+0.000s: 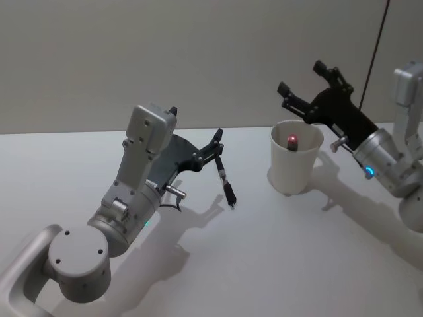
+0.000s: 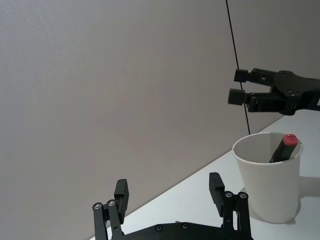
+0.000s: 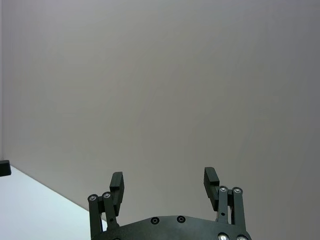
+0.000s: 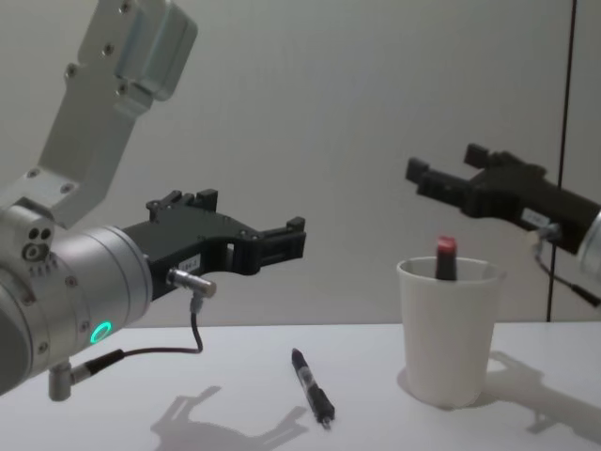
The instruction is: Place the pen into the pen holder.
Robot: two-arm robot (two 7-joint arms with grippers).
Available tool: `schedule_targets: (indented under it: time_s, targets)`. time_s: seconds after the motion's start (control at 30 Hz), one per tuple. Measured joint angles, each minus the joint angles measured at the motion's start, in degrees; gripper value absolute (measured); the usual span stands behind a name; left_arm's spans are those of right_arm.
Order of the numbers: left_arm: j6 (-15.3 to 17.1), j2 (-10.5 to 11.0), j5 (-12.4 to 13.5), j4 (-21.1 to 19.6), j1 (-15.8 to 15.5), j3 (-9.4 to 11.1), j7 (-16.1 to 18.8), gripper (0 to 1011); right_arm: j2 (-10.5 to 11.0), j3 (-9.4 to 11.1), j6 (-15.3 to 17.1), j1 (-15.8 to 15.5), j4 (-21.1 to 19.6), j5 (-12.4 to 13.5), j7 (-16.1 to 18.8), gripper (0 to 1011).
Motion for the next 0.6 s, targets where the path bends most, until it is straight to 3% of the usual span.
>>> schedule_targets:
  time_s: [0.6]
  targets:
    - [0.0,0.0,0.0,0.0,0.0,0.0,0.0,1001,5.07,3.24,-0.82,-11.59,-18.23,-1.4,-10.76,1002]
